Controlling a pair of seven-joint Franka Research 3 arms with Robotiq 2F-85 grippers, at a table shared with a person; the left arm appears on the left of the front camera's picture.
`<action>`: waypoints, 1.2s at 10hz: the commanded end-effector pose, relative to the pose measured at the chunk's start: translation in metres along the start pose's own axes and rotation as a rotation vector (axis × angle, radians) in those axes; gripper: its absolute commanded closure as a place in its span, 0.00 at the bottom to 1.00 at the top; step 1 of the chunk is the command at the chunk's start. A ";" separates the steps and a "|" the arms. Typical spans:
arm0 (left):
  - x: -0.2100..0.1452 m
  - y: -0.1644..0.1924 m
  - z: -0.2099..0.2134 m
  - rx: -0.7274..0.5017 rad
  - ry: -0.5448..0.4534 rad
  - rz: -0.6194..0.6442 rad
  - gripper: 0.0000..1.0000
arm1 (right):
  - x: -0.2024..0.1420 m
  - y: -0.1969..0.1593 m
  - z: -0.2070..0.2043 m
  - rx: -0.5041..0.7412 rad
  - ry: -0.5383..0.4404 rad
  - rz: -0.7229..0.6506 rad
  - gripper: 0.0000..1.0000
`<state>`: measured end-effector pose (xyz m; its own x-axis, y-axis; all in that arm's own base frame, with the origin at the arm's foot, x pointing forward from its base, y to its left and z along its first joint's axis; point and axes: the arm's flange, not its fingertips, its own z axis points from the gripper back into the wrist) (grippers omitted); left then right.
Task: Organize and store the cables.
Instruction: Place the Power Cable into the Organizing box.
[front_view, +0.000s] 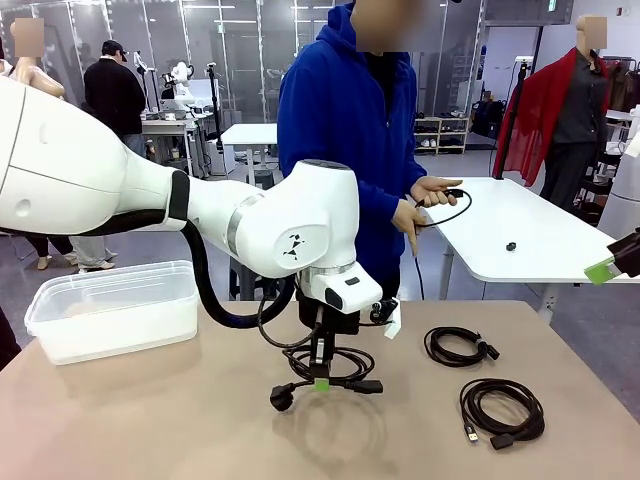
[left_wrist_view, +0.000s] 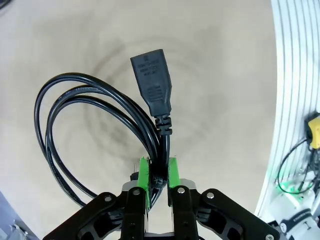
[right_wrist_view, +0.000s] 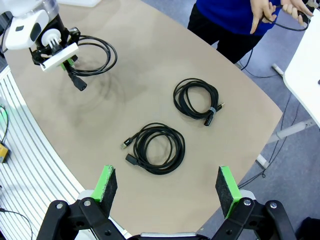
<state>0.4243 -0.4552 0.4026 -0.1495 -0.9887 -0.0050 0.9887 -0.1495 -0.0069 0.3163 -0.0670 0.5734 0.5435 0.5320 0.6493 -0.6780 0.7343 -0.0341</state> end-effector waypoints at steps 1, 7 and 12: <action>0.002 0.001 -0.002 0.027 0.005 0.038 1.00 | -0.001 0.000 0.000 0.003 -0.001 0.006 0.00; 0.000 0.001 -0.003 0.003 0.005 0.031 0.83 | -0.001 0.000 0.000 0.003 -0.001 0.006 0.00; -0.066 -0.012 0.061 0.028 0.018 -0.180 0.83 | -0.001 0.000 0.000 0.003 -0.001 0.006 0.00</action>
<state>0.4325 -0.4128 0.4497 -0.2867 -0.9571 -0.0428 0.9574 -0.2879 0.0235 0.3163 -0.0669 0.5735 0.5435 0.5322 0.6492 -0.6781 0.7342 -0.0343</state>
